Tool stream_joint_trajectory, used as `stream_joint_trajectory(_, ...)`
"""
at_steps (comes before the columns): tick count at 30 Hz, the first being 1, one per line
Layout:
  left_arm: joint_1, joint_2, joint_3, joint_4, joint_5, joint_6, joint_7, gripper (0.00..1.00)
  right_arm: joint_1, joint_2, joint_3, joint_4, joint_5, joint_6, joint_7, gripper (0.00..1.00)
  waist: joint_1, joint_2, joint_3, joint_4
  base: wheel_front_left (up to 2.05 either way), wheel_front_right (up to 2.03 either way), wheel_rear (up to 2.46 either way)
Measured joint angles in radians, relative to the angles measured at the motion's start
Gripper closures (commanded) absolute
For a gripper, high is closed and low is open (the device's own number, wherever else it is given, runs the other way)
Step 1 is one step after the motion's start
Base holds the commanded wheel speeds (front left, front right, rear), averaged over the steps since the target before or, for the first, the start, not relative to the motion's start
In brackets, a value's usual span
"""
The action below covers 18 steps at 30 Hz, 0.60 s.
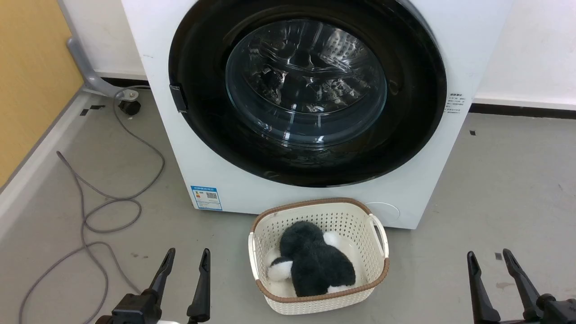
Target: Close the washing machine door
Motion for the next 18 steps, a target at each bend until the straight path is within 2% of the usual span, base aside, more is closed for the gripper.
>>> stream_joint_trajectory(3,0.0,0.0,-0.001,-0.002,0.0,0.003,0.0,0.0,0.0,0.0,0.0,0.0,0.0,0.0,0.0,0.0,0.0,0.0,0.004,0.0,0.0,0.0,0.0)
stream_joint_trajectory(4,0.0,0.0,-0.002,-0.001,-0.003,0.003,0.0,1.0,0.0,0.0,0.0,0.0,0.0,0.0,0.0,1.0,0.0,0.0,0.005,0.001,0.0,0.0,0.0)
stream_joint_trajectory(18,-0.001,0.0,-0.001,-0.004,0.002,0.007,0.021,1.0,-0.002,0.0,0.007,0.0,-0.001,0.0,0.019,1.0,0.0001,0.0,0.006,-0.006,0.0,0.0,0.0)
